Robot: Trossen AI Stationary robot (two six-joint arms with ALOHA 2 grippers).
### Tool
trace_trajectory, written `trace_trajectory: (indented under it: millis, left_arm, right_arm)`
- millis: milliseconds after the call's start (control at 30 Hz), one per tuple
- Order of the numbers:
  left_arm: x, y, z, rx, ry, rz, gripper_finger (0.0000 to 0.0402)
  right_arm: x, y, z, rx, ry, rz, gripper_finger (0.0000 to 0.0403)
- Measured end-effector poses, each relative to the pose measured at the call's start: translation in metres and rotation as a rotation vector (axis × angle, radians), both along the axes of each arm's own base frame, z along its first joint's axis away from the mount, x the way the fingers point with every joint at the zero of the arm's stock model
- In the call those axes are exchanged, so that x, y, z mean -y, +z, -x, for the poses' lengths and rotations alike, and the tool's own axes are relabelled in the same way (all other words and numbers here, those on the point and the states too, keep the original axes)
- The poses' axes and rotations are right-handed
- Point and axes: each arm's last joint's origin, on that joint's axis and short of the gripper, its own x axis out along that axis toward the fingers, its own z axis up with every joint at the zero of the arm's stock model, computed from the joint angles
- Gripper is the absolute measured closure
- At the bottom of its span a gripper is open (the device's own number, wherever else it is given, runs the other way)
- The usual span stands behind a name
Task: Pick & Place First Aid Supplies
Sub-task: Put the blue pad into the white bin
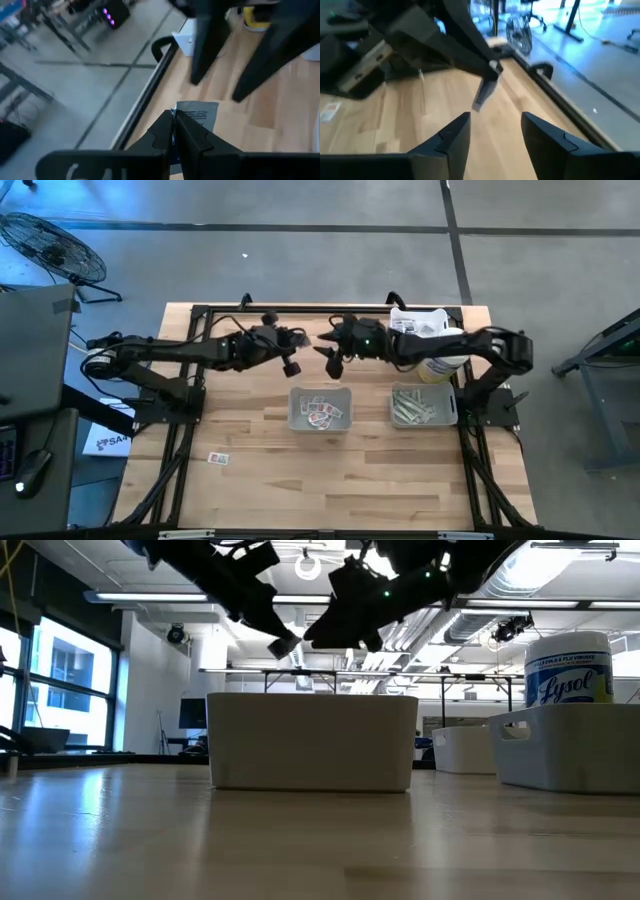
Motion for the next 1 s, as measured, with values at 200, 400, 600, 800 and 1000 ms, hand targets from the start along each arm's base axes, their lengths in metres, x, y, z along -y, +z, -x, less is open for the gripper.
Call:
trace_trajectory:
  millis: [200,400,600,800,1000]
  left_arm:
    - [-0.011,0.007,-0.001,0.035,-0.068,-0.056,0.0387]
    - [-0.011,0.012,-0.003,0.083,-0.099,-0.072,0.0387]
    - [-0.011,0.013,-0.003,0.095,-0.106,-0.066,0.0387]
    - [-0.010,0.013,-0.004,0.104,-0.139,-0.054,0.0387]
    - [-0.010,0.013,-0.004,0.104,-0.143,-0.050,0.0382]
  right_arm:
    - [0.019,0.000,-0.003,0.089,0.081,0.022,0.0198]
    - [0.022,0.000,-0.005,0.108,0.039,0.044,0.0186]
    - [0.022,-0.001,-0.005,0.109,0.037,0.046,0.0249]
    - [0.022,-0.001,-0.005,0.106,0.034,0.051,0.0378]
    - [0.023,-0.001,-0.005,0.097,-0.008,0.084,0.0386]
